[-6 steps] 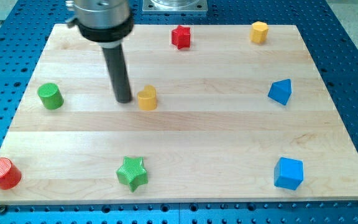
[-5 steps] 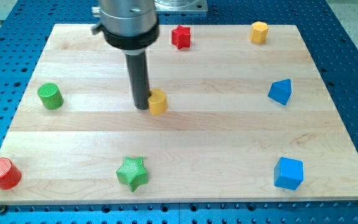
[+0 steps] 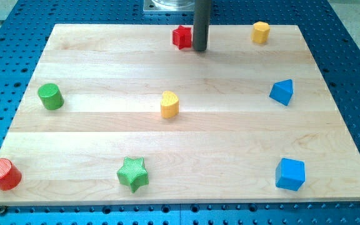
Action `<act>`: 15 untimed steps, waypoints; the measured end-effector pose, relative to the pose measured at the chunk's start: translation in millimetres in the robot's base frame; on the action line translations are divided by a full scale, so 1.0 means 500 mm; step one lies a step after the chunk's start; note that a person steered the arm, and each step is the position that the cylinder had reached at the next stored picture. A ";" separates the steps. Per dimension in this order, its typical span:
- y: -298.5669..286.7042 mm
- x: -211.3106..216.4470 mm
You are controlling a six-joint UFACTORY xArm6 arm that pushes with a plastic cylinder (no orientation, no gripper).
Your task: Place the red star above the heart
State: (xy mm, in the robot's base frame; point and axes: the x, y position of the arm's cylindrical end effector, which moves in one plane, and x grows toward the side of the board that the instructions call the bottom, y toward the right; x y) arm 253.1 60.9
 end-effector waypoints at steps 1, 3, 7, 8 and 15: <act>0.012 -0.080; -0.223 -0.027; -0.094 -0.062; -0.138 0.042; -0.086 0.139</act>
State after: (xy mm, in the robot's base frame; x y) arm 322.6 17.7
